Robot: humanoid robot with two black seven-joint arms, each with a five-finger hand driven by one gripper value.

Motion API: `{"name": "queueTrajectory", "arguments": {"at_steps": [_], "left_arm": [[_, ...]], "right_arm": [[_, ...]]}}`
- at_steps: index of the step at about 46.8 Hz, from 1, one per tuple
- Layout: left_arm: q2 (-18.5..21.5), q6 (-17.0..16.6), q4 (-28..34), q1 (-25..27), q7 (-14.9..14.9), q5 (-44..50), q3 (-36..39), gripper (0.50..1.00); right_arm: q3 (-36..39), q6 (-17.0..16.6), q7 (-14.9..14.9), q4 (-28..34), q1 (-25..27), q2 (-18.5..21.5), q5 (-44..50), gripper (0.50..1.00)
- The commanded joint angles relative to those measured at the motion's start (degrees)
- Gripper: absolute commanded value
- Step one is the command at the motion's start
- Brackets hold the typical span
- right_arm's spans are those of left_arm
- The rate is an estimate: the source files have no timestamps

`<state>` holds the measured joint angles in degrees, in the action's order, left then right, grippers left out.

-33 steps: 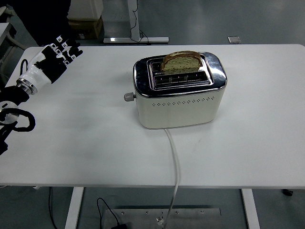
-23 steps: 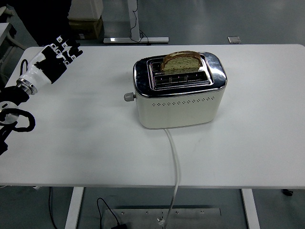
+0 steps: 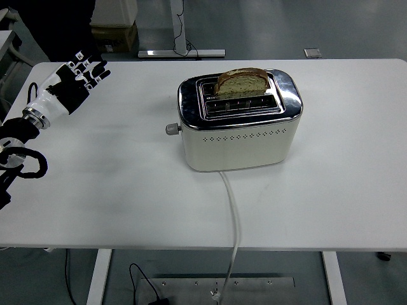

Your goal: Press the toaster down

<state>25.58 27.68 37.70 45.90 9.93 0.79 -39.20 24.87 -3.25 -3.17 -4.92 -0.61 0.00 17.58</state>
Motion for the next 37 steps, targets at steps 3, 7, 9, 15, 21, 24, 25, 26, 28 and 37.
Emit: {"name": "queueTrajectory", "arguments": {"at_steps": [3, 7, 9, 15, 21, 24, 25, 26, 28, 37], "left_arm": [[-0.4, 0.0, 0.0, -0.3, 0.0, 0.0, 0.0, 1.0], [-0.4, 0.0, 0.0, -0.6, 0.0, 0.0, 0.0, 1.0], [-0.4, 0.0, 0.0, -0.6, 0.0, 0.0, 0.0, 1.0], [-0.4, 0.0, 0.0, -0.6, 0.0, 0.0, 0.0, 1.0], [-0.4, 0.0, 0.0, -0.7, 0.0, 0.0, 0.0, 1.0], [-0.4, 0.0, 0.1, -0.6, 0.0, 0.0, 0.0, 1.0], [-0.4, 0.0, 0.1, -0.6, 0.0, -0.1, 0.0, 1.0], [-0.4, 0.0, 0.1, -0.6, 0.0, -0.1, 0.0, 1.0], [-0.4, 0.0, 0.0, -0.6, 0.0, -0.1, 0.0, 1.0], [-0.4, 0.0, 0.1, -0.6, -0.1, -0.2, 0.0, 1.0]], "right_arm": [[0.0, 0.0, 0.0, 0.0, 0.0, 0.0, 0.0, 0.998], [0.0, 0.0, 0.0, 0.0, 0.0, 0.0, 0.0, 0.998], [0.0, 0.0, 0.0, 0.0, 0.0, 0.0, 0.0, 0.998], [0.0, 0.0, 0.0, 0.0, 0.0, 0.0, 0.0, 0.998], [0.0, 0.0, 0.0, 0.0, 0.0, 0.0, 0.0, 0.998], [0.0, 0.0, 0.0, 0.0, 0.0, 0.0, 0.0, 0.998], [0.0, 0.0, 0.0, 0.0, 0.0, 0.0, 0.0, 0.998], [-0.1, 0.0, 0.0, 0.0, 0.0, 0.0, 0.0, 0.998], [0.0, 0.0, 0.0, 0.0, 0.0, 0.0, 0.0, 0.998], [0.0, 0.0, 0.0, 0.0, 0.0, 0.0, 0.0, 0.998]]}}
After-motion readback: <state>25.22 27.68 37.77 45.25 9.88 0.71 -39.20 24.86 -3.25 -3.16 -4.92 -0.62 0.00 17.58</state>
